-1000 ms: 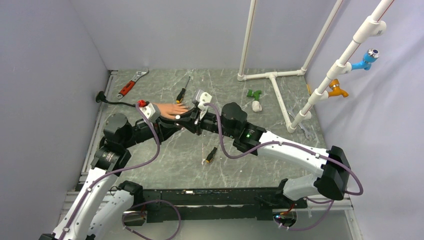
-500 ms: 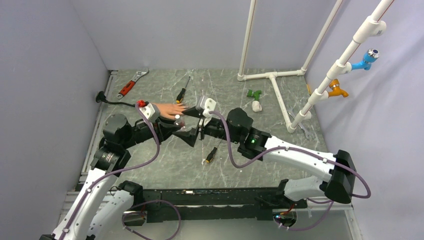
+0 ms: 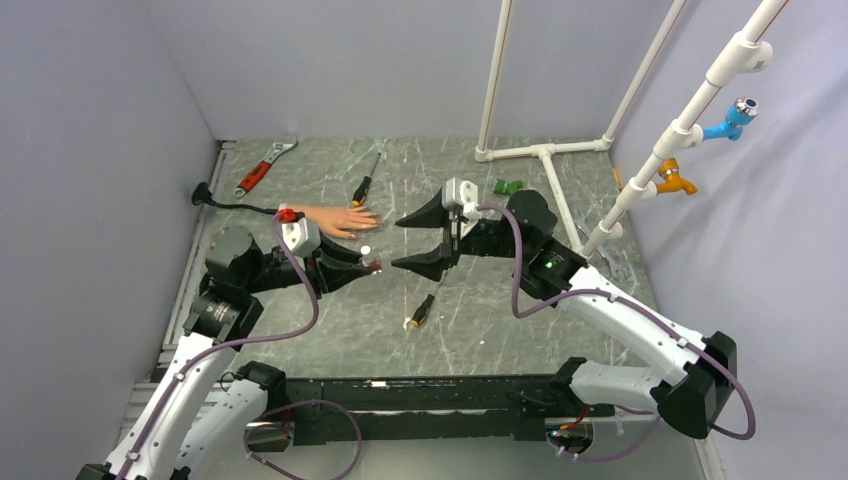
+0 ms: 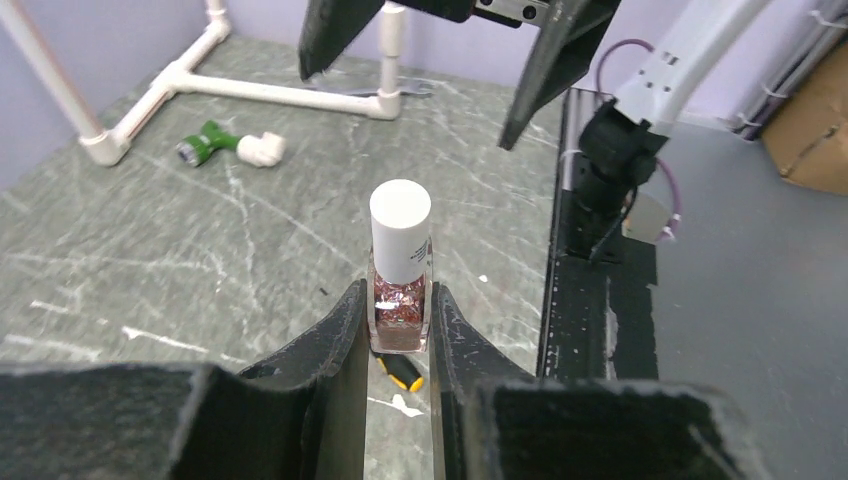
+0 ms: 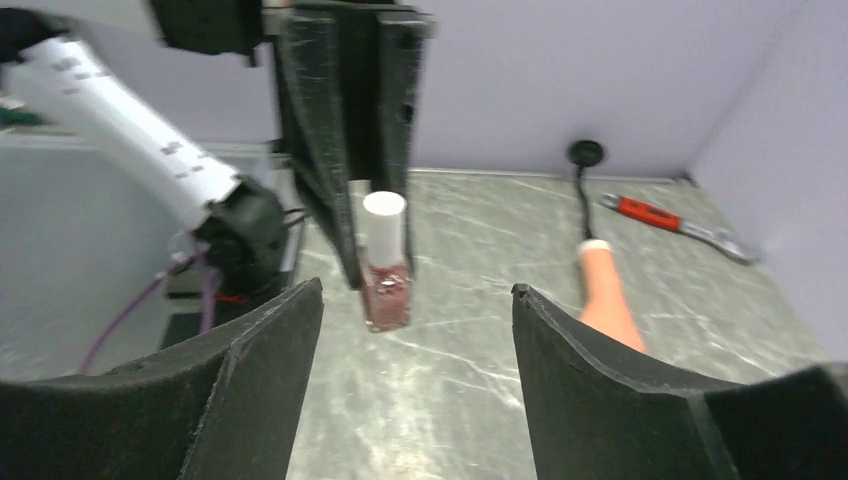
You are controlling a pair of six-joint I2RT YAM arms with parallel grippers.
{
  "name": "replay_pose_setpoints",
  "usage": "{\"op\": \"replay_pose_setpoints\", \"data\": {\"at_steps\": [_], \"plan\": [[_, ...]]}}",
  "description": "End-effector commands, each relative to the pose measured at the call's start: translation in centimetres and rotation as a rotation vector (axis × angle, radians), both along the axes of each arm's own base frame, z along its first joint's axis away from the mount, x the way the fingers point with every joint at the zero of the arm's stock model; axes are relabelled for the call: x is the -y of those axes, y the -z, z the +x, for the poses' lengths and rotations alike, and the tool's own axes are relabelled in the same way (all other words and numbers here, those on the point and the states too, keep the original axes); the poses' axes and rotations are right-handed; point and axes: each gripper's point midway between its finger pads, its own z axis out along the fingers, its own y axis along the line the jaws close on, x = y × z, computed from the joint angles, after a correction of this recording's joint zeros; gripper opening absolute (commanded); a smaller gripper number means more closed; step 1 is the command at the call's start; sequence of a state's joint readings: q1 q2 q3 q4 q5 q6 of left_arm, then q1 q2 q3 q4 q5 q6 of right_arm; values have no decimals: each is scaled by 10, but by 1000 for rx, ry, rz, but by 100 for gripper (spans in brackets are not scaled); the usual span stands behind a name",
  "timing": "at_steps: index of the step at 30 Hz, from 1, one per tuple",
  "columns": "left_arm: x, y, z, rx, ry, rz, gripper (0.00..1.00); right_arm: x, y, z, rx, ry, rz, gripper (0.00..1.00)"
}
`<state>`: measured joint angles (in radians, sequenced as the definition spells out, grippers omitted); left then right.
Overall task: Paint the nails
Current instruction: Screw the nail polish bottle.
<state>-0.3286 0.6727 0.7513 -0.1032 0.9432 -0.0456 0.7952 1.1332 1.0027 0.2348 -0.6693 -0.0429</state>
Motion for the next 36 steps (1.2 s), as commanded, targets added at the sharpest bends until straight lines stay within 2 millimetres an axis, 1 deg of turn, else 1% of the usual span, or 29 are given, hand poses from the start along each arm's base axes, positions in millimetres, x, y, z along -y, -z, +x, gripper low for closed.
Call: {"op": "replay_pose_setpoints", "data": {"at_steps": [1, 4, 11, 14, 18, 26, 36], "plan": [[8, -14, -22, 68, 166, -27, 0, 2, -17, -48, 16, -262, 1, 69], [9, -12, -24, 42, 187, -27, 0, 0, -23, -54, 2, -310, 14, 66], [10, -11, -23, 35, 187, -25, 0, -12, -31, -44, -24, -311, 39, 63], [10, -11, -21, 44, 182, -24, 0, -17, -30, -41, -55, -319, 37, 58], [10, -11, -20, 41, 176, -22, 0, -23, -26, -36, -79, -320, 33, 56], [10, -10, -16, 33, 166, -21, 0, -29, -25, -38, -90, -346, 35, 49], [10, -10, -16, 33, 158, -20, 0, -40, -16, -42, -102, -373, 13, 49]]}}
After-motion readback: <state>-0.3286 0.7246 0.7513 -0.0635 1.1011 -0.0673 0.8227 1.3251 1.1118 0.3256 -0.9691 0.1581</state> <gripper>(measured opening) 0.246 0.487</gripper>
